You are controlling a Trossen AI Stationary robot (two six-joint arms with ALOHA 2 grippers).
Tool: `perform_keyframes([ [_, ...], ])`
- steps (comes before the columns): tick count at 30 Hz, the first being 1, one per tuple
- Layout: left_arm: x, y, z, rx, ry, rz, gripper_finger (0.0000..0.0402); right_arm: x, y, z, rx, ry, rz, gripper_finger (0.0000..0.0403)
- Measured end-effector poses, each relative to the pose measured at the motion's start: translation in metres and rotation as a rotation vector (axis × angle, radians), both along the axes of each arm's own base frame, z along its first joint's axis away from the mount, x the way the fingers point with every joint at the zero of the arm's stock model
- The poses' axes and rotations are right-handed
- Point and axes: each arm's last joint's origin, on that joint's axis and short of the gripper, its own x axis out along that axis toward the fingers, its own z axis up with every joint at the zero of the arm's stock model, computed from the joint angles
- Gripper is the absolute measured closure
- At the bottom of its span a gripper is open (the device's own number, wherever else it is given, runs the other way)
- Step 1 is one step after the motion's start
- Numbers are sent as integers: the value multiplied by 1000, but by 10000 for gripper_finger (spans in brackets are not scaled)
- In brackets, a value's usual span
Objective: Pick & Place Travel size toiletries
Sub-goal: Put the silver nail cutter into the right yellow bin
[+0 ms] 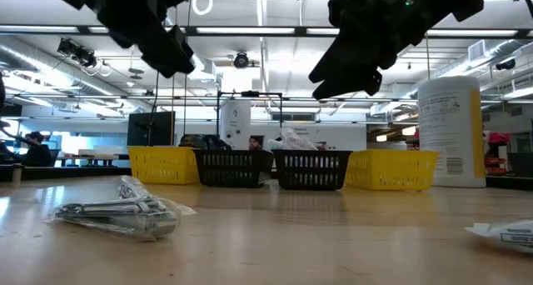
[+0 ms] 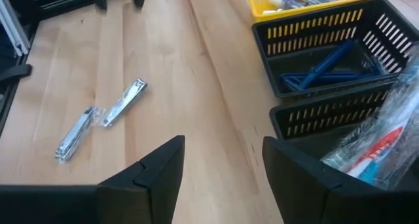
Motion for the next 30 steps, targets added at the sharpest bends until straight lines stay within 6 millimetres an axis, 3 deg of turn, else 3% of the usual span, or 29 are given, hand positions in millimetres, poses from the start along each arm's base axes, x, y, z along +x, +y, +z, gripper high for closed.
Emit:
perform_keyframes([
  [6,15,-20,-36,65,65,-99,256,0,0,0,1,-4,0,196],
  [18,22,-38,-91,79,266,-282,247,0,0,0,14,-1,-10,208],
  [25,24,-42,-103,136,275,-323,223,0,0,0,15,0,-11,197],
  [30,24,-42,-104,136,277,-321,232,0,0,0,13,0,-10,189],
])
